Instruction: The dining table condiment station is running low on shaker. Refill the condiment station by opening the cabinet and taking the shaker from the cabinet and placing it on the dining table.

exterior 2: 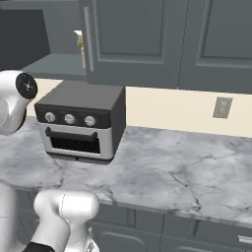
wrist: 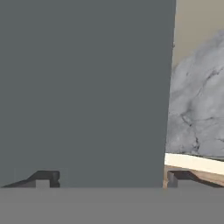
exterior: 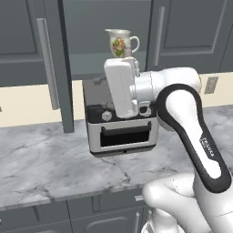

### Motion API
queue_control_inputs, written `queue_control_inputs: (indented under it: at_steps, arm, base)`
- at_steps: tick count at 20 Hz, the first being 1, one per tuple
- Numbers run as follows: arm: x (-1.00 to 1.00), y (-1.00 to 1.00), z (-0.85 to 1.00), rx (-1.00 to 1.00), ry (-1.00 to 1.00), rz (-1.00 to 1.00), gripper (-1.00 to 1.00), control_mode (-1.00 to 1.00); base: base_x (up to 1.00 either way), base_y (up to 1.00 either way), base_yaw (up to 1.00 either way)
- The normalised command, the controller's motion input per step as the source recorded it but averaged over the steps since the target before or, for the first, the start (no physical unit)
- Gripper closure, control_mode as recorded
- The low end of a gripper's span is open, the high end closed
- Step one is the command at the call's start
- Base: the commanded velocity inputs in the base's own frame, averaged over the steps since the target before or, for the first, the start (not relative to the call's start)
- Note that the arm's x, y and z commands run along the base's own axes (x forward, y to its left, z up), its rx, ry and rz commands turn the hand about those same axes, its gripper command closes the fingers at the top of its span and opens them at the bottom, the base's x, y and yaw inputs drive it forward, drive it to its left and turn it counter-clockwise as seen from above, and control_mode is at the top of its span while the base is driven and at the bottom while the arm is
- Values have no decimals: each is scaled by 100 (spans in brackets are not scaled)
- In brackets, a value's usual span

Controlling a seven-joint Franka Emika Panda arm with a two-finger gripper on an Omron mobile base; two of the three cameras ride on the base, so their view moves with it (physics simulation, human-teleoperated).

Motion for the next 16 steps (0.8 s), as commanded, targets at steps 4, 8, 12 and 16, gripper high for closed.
queue_control_inputs:
  at_steps: [4,8,12,16]
  arm:
    - [-61,-100,0,-32,-41,-10,-100,-100]
    - [-38,-100,0,-37,-37,-13,-100,-100]
    - [-29,-100,0,-40,-35,-15,-100,-100]
    - [-5,-99,14,-40,-22,-30,-100,-100]
  base:
    - [0,0,0]
    - [0,0,0]
    - [0,0,0]
    - [0,0,0]
